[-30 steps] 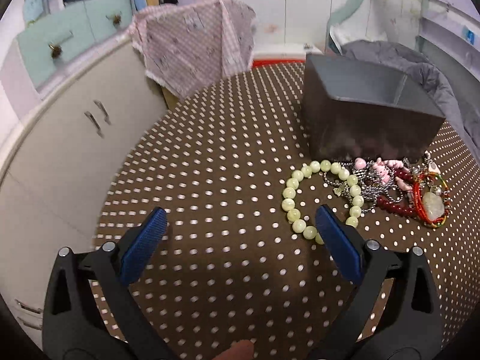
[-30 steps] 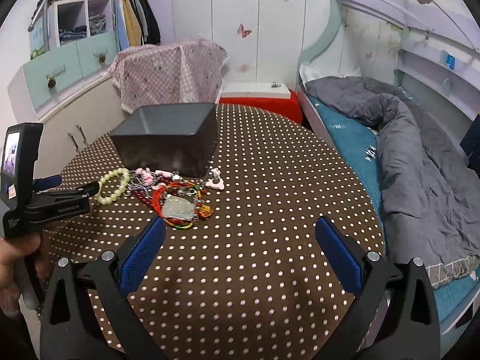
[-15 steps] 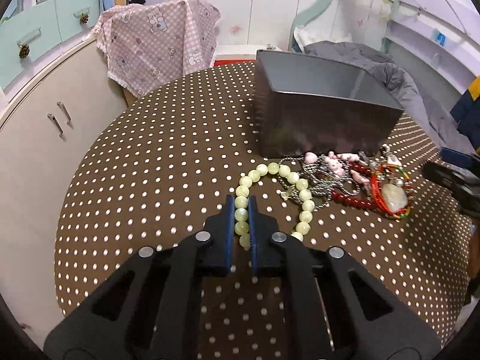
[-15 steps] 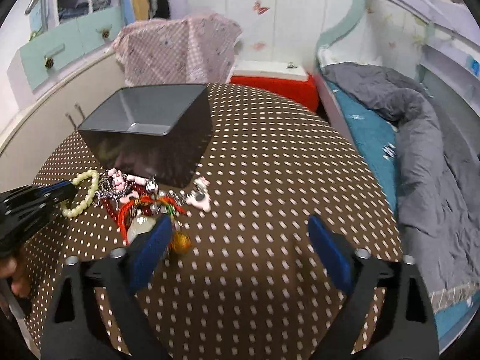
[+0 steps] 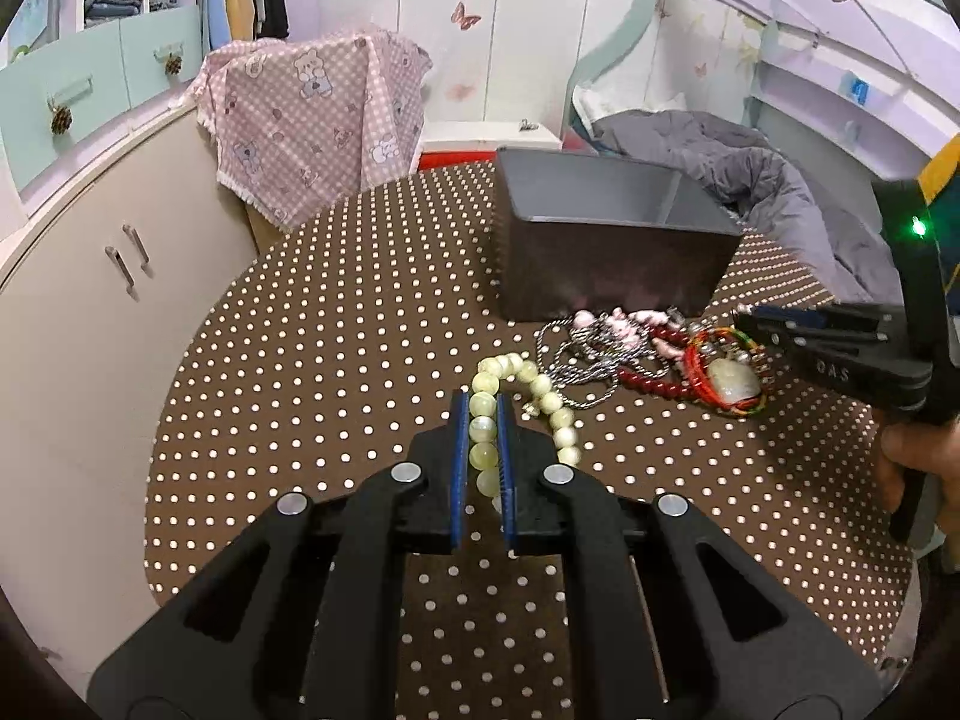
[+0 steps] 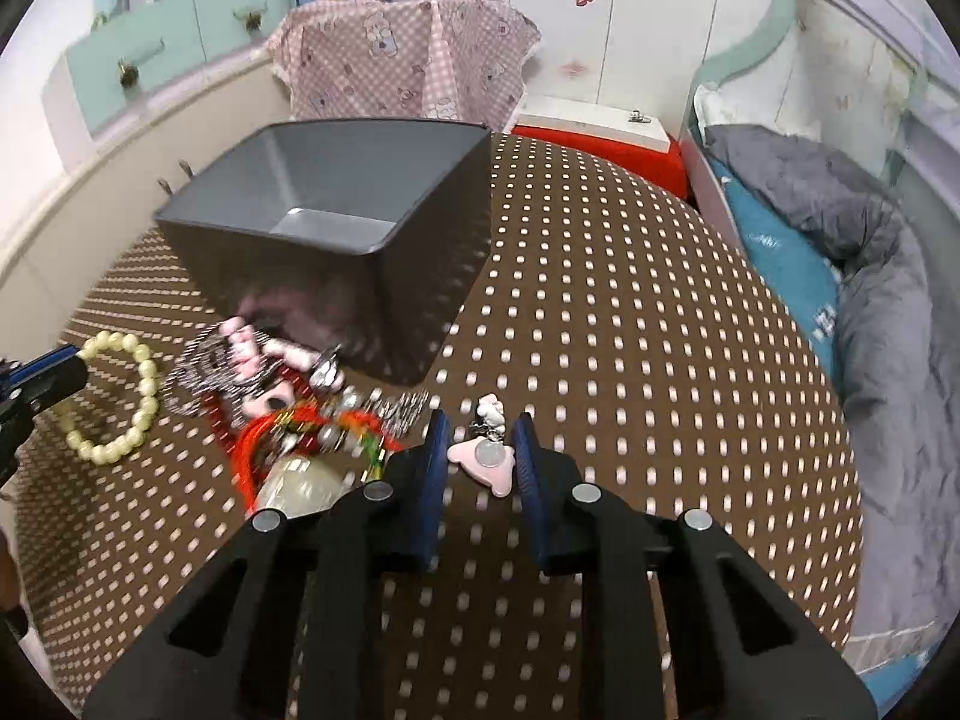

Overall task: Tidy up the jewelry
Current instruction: 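Drop the bead bracelet into the metal box with left while right grasps and drops a pink charm there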

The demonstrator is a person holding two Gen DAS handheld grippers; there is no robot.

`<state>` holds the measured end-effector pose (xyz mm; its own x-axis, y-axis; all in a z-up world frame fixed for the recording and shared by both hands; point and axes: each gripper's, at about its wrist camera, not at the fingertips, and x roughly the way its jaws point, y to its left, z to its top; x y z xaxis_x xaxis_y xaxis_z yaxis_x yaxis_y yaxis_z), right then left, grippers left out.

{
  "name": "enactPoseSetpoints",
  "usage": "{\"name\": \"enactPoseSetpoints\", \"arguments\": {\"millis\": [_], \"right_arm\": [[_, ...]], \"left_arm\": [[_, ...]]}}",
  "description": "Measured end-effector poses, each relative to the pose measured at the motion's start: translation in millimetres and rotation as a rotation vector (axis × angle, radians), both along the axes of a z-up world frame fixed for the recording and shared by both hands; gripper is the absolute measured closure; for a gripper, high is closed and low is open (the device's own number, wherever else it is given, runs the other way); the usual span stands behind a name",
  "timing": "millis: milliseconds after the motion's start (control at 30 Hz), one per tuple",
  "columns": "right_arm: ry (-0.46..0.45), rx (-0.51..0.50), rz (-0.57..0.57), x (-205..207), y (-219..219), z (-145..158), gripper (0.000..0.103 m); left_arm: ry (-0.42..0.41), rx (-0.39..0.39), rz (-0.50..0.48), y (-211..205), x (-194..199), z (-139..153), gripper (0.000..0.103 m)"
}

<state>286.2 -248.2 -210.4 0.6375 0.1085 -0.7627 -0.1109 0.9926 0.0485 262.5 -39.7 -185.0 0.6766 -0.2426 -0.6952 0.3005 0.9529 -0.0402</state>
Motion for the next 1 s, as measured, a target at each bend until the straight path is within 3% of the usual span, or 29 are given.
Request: {"name": "enactPoseSetpoints", "arguments": {"millis": [300,600,767,1000], "right_arm": [[-0.131,0.106,0.015,-41.0,-10.5,65.0,0.083],[-0.231,0.157,0.107,-21.3,16.5,130.2,0.083],[-0.193,0.183,0.128,13.9,24.7,133.5,0.083],[-0.083,0.213,0.086,59.5,23.9,115.1,0.082]], "left_arm": [[-0.08,-0.051,-0.037,6.5,-15.5,39.5,0.094],[-0.196,-0.06,-0.084,0.2,-0.6,100.3,0.094],[-0.194,-0.059,-0.11,-18.7,30.7,119.3,0.094],[-0.071,-0.095,-0.1,-41.5,90.4,108.0,0.093]]}}
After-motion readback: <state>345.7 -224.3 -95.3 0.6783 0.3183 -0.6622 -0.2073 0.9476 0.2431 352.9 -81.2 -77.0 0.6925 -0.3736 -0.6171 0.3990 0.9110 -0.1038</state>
